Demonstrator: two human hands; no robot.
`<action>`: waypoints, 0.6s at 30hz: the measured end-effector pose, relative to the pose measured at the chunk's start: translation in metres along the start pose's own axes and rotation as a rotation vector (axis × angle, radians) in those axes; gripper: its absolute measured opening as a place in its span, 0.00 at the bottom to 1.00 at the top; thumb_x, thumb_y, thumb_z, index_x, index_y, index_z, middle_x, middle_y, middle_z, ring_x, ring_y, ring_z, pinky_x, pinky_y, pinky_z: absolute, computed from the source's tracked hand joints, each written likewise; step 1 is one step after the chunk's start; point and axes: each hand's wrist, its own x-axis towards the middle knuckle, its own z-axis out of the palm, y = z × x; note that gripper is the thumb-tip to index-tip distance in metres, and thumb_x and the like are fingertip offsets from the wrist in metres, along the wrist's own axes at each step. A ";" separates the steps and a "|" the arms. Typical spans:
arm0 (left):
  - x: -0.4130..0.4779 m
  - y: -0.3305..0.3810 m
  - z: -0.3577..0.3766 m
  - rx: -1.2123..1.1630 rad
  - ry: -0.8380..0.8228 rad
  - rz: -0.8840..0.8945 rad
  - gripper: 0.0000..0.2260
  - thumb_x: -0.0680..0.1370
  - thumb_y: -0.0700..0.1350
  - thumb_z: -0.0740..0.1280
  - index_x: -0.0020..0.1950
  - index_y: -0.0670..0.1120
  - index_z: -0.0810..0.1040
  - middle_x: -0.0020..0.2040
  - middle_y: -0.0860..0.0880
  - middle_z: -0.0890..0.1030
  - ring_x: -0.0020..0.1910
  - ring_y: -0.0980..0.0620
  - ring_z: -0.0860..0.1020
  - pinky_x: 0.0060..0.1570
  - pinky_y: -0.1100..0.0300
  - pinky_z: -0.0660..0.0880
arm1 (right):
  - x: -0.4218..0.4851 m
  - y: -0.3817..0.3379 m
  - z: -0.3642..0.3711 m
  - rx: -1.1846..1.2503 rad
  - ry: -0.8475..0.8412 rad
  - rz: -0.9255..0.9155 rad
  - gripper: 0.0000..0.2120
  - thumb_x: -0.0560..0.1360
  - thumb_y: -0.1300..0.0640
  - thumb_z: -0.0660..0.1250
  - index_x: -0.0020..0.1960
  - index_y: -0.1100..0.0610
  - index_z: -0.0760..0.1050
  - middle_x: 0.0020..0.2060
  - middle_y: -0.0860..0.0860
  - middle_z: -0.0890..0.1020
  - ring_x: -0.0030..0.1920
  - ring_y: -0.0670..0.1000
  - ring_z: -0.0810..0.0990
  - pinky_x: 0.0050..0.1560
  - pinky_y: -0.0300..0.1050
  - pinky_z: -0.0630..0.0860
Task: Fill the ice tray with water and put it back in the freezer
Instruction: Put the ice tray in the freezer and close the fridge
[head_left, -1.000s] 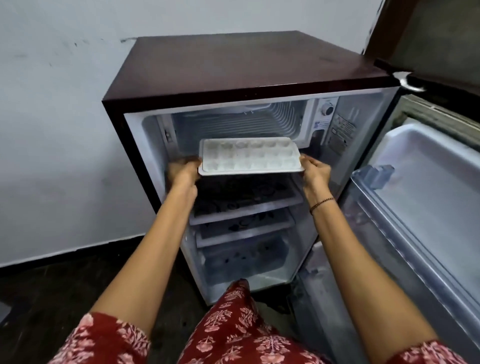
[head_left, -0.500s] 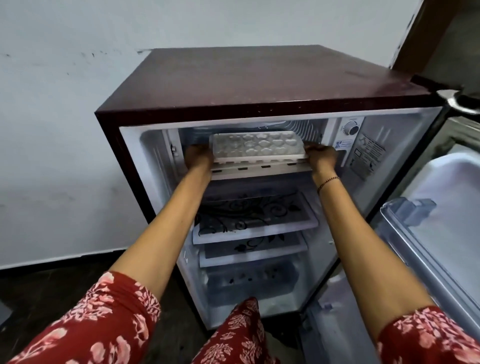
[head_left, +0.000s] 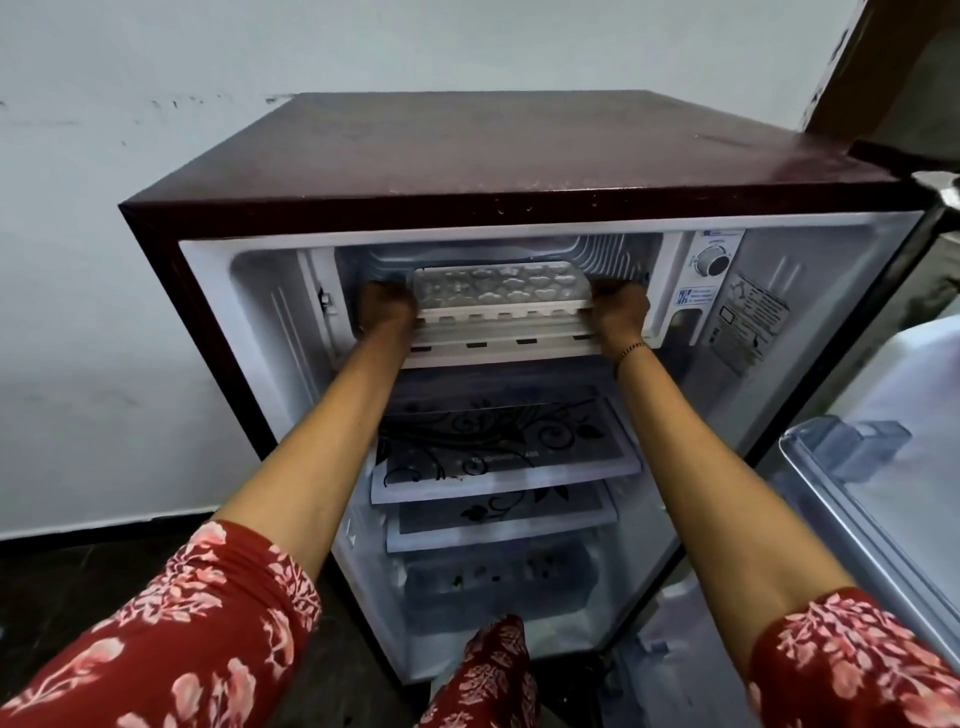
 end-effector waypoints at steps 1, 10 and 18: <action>-0.003 0.003 -0.002 0.020 -0.018 -0.001 0.15 0.81 0.42 0.58 0.65 0.36 0.73 0.63 0.40 0.76 0.63 0.43 0.75 0.59 0.54 0.72 | 0.003 0.000 0.002 -0.050 -0.010 -0.029 0.08 0.73 0.69 0.66 0.51 0.70 0.79 0.50 0.62 0.82 0.54 0.58 0.79 0.47 0.42 0.74; -0.019 0.017 -0.005 0.270 0.088 0.150 0.16 0.80 0.45 0.60 0.60 0.35 0.76 0.61 0.38 0.78 0.62 0.42 0.75 0.56 0.56 0.71 | 0.003 -0.013 0.009 -0.275 -0.010 -0.261 0.15 0.77 0.72 0.54 0.60 0.70 0.74 0.57 0.65 0.78 0.58 0.61 0.77 0.56 0.43 0.71; -0.084 0.022 -0.020 0.567 0.064 0.348 0.20 0.80 0.46 0.56 0.72 0.44 0.66 0.68 0.41 0.72 0.66 0.41 0.71 0.59 0.52 0.70 | -0.050 -0.023 0.002 -0.514 -0.172 -0.511 0.22 0.82 0.55 0.52 0.74 0.59 0.60 0.73 0.56 0.64 0.75 0.57 0.55 0.74 0.46 0.53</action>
